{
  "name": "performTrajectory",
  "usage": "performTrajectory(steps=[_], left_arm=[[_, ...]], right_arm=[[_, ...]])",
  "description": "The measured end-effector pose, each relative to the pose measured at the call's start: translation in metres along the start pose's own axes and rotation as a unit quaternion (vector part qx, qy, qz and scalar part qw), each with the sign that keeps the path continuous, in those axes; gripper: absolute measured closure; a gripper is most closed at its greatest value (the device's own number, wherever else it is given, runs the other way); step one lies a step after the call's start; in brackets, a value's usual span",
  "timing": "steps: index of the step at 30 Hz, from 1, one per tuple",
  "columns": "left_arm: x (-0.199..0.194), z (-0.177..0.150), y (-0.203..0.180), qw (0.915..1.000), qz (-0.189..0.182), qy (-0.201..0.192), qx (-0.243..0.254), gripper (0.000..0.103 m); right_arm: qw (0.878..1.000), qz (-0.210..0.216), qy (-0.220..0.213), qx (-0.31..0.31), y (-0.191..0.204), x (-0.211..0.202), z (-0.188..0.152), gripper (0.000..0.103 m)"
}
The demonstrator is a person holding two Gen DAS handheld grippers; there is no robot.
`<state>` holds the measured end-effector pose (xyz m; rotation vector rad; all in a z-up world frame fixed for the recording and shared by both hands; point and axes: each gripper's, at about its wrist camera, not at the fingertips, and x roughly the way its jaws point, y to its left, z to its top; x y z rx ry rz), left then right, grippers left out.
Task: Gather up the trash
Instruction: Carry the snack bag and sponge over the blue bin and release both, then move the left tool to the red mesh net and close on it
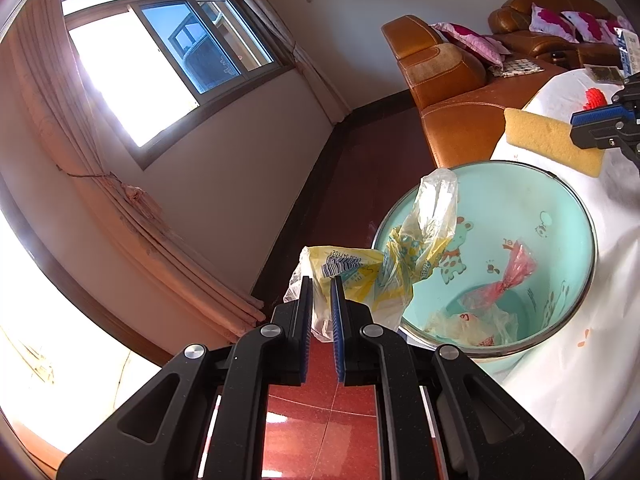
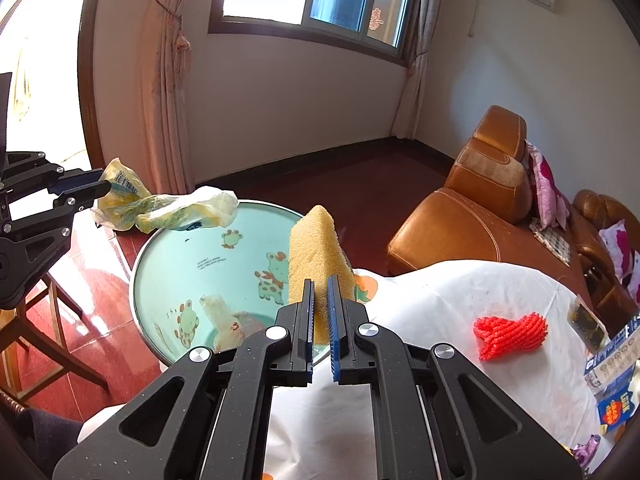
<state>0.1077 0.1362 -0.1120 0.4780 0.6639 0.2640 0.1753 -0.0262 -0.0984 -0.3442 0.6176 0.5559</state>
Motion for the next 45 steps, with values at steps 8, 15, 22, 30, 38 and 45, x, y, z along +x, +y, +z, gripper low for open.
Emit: performTrajectory(steps=[8,15,22,30,38,45], left_arm=[[-0.002,0.000,-0.002,0.9999,-0.015,-0.004,-0.006,0.088],[-0.003,-0.001,-0.009,0.9997,-0.023,-0.007,-0.007,0.062],[-0.006,-0.001,-0.012,0.9994,-0.032,-0.006,-0.012,0.057],[-0.023,0.007,-0.041,0.9971,-0.074,-0.019,0.006,0.052],[-0.042,0.026,-0.087,0.9928,-0.104,-0.043,0.042,0.052],[-0.052,0.054,-0.126,0.9877,-0.137,-0.060,0.047,0.052]], right_arm=[[1.000,0.017,0.001,-0.009,0.008,0.005,0.001,0.092],[1.000,0.018,0.003,0.006,0.005,0.007,-0.002,0.070],[0.999,-0.021,-0.002,0.028,-0.003,-0.021,-0.010,0.062],[0.987,-0.109,-0.007,0.115,-0.062,-0.105,-0.071,0.053],[0.955,-0.193,-0.015,0.226,-0.132,-0.181,-0.147,0.048],[0.916,-0.255,-0.013,0.310,-0.175,-0.213,-0.210,0.043]])
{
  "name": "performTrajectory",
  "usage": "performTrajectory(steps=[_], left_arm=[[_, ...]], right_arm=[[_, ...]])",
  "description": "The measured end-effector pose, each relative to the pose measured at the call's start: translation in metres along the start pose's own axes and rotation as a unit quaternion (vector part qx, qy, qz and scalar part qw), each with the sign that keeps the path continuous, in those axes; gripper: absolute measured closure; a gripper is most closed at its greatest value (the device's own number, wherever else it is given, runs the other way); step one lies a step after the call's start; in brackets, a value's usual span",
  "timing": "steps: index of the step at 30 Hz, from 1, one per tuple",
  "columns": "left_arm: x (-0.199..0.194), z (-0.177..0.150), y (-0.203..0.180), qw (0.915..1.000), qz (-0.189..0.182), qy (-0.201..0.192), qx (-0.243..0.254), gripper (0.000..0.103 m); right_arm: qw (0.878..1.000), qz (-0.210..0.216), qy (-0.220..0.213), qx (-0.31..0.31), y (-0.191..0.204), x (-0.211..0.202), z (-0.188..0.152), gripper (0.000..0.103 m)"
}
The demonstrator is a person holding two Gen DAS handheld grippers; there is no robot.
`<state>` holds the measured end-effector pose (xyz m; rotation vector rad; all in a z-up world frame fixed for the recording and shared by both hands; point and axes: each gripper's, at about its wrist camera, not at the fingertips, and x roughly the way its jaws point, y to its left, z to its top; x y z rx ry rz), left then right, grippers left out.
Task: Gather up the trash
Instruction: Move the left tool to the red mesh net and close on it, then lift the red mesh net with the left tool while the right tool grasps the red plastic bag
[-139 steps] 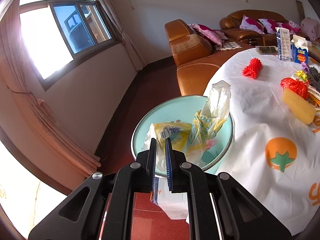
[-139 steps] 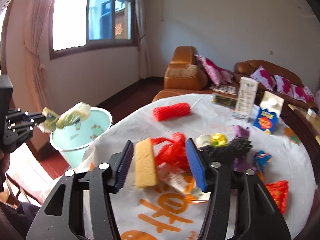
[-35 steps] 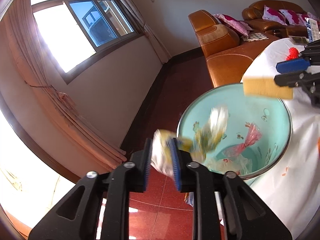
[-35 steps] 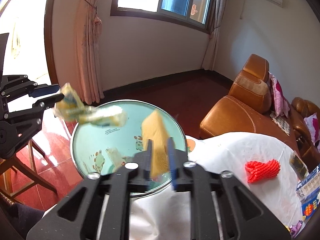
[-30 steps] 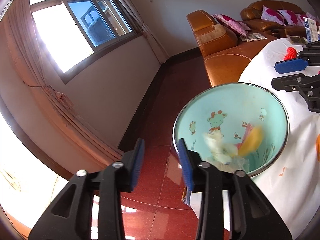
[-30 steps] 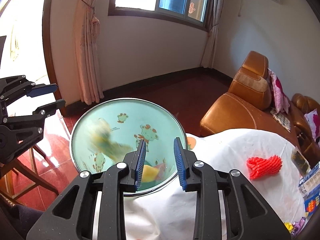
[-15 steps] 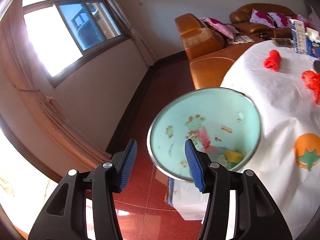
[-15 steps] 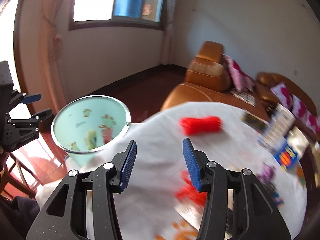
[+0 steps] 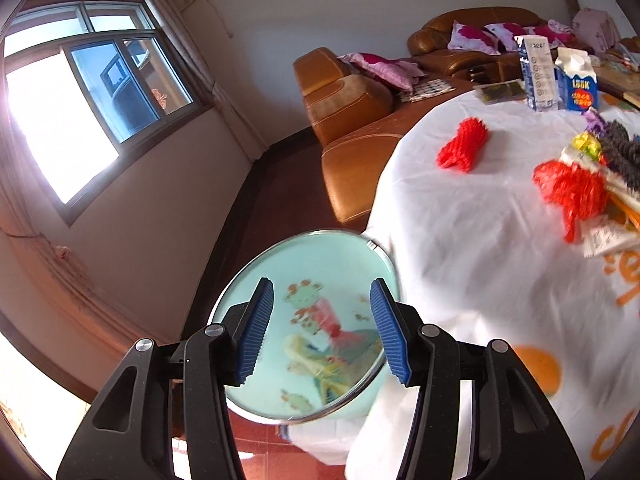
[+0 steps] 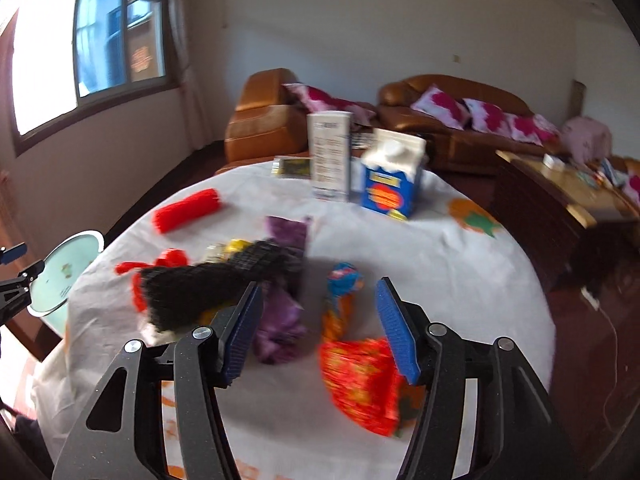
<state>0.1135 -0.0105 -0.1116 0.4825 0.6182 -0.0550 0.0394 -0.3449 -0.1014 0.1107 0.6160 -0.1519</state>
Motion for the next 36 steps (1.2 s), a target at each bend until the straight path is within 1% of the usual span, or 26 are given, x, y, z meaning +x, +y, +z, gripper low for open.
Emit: performTrajectory(steps=[5,8,9,13,18,23,26,27,28,29,30,31,32,33,34,35,36], left_arm=[[0.020,0.041,-0.021,0.9991,-0.029,-0.009,-0.030,0.052],[0.046,0.074,-0.038,0.9975,-0.047,0.000,-0.053,0.052],[0.052,0.081,-0.042,0.9972,-0.047,0.002,-0.057,0.051],[0.084,0.109,-0.061,0.9942,-0.058,0.035,-0.083,0.049],[0.115,0.127,-0.077,0.9884,-0.066,0.075,-0.114,0.048],[0.138,0.129,-0.094,0.9846,-0.071,0.108,-0.118,0.050],[0.145,0.128,-0.104,0.9851,-0.067,0.113,-0.111,0.051],[0.148,0.128,-0.106,0.9846,-0.071,0.116,-0.110,0.054],[0.149,0.127,-0.109,0.9846,-0.071,0.117,-0.109,0.054],[0.149,0.127,-0.111,0.9852,-0.070,0.116,-0.105,0.055],[0.148,0.126,-0.113,0.9857,-0.071,0.116,-0.100,0.059],[0.148,0.126,-0.116,0.9860,-0.074,0.115,-0.095,0.065],[0.146,0.126,-0.118,0.9860,-0.079,0.115,-0.090,0.068],[0.146,0.126,-0.120,0.9862,-0.084,0.114,-0.085,0.076],[0.147,0.127,-0.122,0.9859,-0.089,0.115,-0.083,0.082],[0.146,0.128,-0.121,0.9854,-0.092,0.116,-0.083,0.083],[0.146,0.128,-0.122,0.9850,-0.099,0.115,-0.082,0.087]], right_arm=[[0.998,-0.039,-0.001,0.041,-0.038,0.001,-0.011,0.043],[0.997,-0.052,-0.005,0.053,-0.052,0.002,-0.012,0.041],[0.997,-0.057,-0.007,0.055,-0.055,0.001,-0.012,0.040],[0.995,-0.071,-0.006,0.069,-0.073,0.004,-0.015,0.039],[0.994,-0.076,0.000,0.083,-0.087,0.010,-0.016,0.038],[0.991,-0.078,0.009,0.106,-0.105,0.022,-0.018,0.038],[0.991,-0.073,0.012,0.112,-0.107,0.023,-0.019,0.037],[0.991,-0.074,0.011,0.110,-0.106,0.022,-0.019,0.033],[0.991,-0.075,0.011,0.107,-0.105,0.022,-0.019,0.031],[0.991,-0.076,0.011,0.107,-0.104,0.021,-0.019,0.030],[0.991,-0.077,0.011,0.107,-0.103,0.021,-0.019,0.030],[0.991,-0.077,0.011,0.108,-0.103,0.021,-0.019,0.030],[0.991,-0.077,0.013,0.109,-0.104,0.022,-0.019,0.030],[0.991,-0.078,0.014,0.109,-0.104,0.023,-0.020,0.030],[0.991,-0.079,0.015,0.110,-0.104,0.023,-0.020,0.030],[0.991,-0.079,0.015,0.109,-0.104,0.023,-0.019,0.030],[0.991,-0.079,0.016,0.109,-0.104,0.023,-0.019,0.030]])
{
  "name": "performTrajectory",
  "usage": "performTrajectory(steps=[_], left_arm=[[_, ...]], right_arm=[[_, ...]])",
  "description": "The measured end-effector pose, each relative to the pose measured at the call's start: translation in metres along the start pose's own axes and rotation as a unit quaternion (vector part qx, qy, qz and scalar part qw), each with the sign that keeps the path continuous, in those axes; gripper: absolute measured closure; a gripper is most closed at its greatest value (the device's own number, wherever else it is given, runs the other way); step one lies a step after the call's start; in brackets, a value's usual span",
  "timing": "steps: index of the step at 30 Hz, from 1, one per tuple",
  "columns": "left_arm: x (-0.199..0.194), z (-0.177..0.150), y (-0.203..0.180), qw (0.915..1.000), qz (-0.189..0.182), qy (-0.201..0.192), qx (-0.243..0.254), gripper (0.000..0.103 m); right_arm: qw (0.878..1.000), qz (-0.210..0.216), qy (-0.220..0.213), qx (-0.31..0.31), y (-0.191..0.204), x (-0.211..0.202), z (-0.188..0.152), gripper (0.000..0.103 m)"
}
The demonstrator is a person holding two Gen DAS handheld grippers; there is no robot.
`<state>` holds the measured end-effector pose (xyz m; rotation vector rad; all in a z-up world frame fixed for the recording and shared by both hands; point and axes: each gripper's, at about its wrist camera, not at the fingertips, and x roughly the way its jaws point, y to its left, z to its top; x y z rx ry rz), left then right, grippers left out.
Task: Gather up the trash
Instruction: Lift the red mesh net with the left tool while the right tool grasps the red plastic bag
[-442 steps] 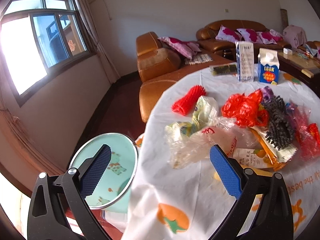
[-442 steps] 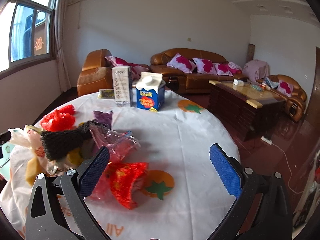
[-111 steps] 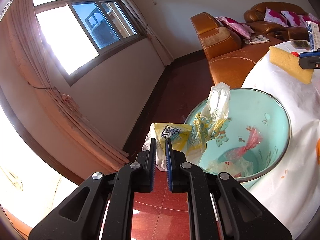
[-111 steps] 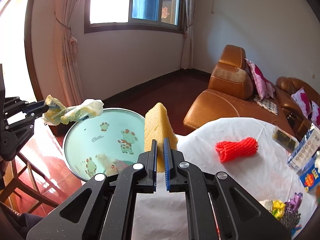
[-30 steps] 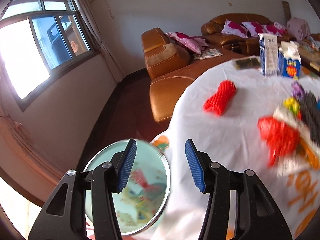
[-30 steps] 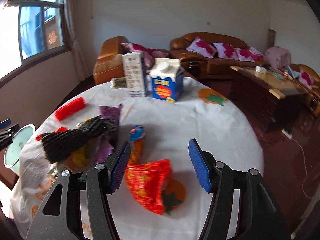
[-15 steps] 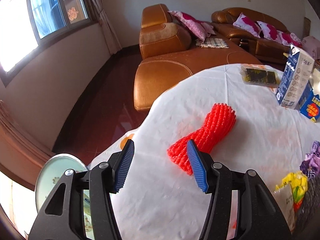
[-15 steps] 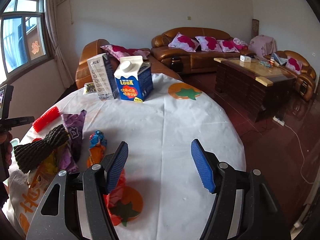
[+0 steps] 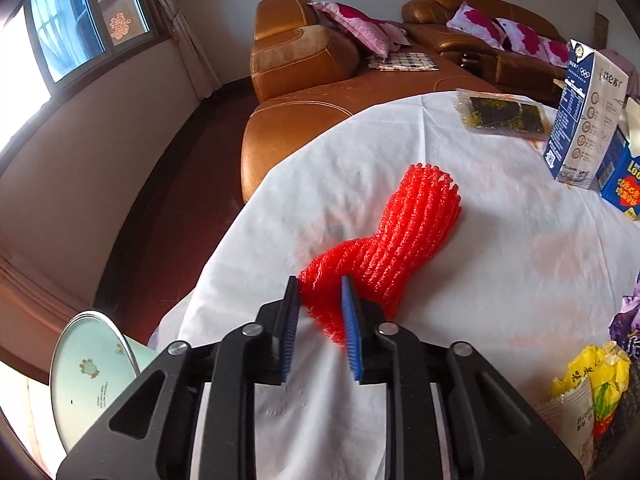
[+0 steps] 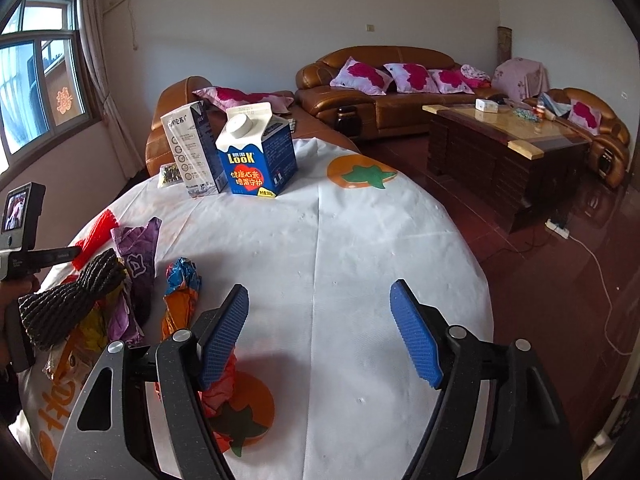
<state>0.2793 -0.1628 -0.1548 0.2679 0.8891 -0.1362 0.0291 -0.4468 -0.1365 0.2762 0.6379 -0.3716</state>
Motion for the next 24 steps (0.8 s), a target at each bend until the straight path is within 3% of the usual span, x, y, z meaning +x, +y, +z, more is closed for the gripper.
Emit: performTrajectory(steps=[5,14,18,24], left_arm=[[-0.005,-0.001,0.003,0.9997,-0.020,-0.006,0.012,0.097],[-0.071,-0.024,0.053,0.9977,-0.024,-0.060,0.021,0.098],[-0.108,-0.048,0.080,0.9957,-0.022,-0.086,0.028,0.098],[-0.138,-0.095,0.104,0.9952,-0.020,-0.086,0.041,0.097]], right_arm=[[1.000,0.000,-0.003,0.009,-0.003,-0.002,-0.001,0.030],[1.000,0.009,-0.011,0.010,0.002,-0.010,-0.002,0.030],[1.000,0.011,-0.019,-0.002,0.012,-0.016,-0.001,0.030],[1.000,-0.001,-0.023,-0.007,0.017,-0.031,-0.003,0.030]])
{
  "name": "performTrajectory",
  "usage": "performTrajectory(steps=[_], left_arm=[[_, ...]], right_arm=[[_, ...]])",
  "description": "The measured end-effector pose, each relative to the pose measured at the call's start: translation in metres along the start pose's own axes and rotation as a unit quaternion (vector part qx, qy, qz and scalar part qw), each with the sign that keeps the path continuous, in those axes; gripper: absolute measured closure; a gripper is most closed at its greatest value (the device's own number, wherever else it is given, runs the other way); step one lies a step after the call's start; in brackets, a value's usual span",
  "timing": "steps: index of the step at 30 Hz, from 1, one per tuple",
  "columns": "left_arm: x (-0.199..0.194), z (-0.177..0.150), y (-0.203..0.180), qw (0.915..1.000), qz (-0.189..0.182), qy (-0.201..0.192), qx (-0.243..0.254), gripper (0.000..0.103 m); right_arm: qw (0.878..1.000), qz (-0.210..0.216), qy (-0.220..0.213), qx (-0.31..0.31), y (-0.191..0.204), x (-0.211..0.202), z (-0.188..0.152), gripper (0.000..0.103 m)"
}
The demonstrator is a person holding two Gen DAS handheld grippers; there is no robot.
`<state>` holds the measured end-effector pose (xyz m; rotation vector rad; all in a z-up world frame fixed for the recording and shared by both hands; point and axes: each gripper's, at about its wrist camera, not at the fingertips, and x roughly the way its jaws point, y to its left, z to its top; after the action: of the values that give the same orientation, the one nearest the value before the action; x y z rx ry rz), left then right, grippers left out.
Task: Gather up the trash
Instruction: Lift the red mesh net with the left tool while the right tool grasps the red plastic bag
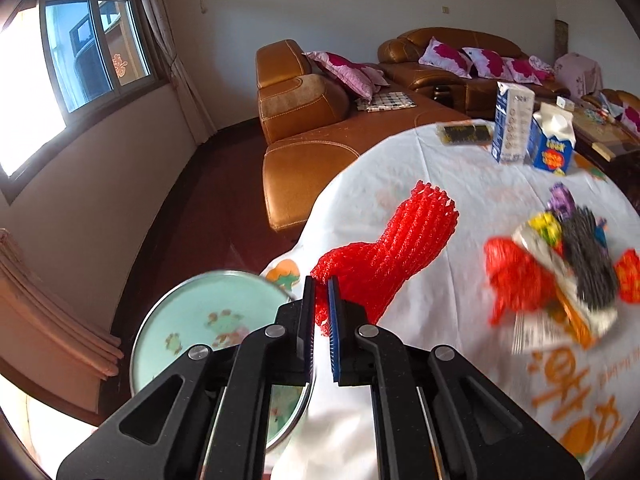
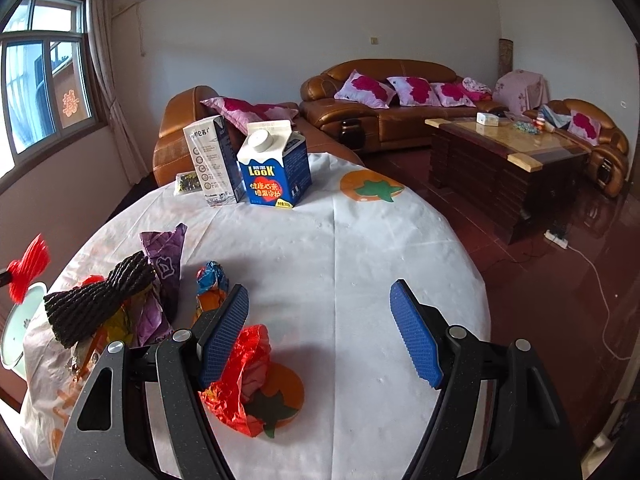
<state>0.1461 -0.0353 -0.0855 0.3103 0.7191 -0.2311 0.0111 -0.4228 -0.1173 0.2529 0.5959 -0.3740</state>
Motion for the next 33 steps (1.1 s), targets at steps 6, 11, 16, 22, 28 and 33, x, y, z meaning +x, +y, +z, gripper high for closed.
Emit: performTrajectory(steps=[6,11,16,22,28,33], left_arm=[[-0.012,-0.034,0.008,0.9999,-0.001,0.012,0.001,0.097],[-0.017,-0.046,0.012,0.9998,-0.010,0.014,-0.006,0.097],[-0.026,-0.047,0.017,0.9999,-0.007,0.001,-0.010,0.097],[-0.028,-0.049,0.013,1.0000,0.003,-0.008,-0.004,0.097],[-0.023,-0.050,0.024,0.9997,0.021,-0.005,-0.010,0.097],[-0.020,-0.050,0.024,0.9998,0.015,-0.002,-0.011,0.097]], right_arm=[[1.000,0.005,0.019,-0.013,0.016,-0.004,-0.012,0.030],[0.999,0.016,0.042,-0.030,0.036,0.001,-0.024,0.031],[0.999,0.016,0.035,-0.021,0.038,-0.003,-0.021,0.031],[0.999,0.041,0.020,-0.027,0.061,-0.008,-0.010,0.031],[0.998,0.012,0.051,-0.037,0.064,0.009,-0.018,0.039],[0.995,0.016,0.091,-0.029,0.047,0.014,-0.033,0.065]])
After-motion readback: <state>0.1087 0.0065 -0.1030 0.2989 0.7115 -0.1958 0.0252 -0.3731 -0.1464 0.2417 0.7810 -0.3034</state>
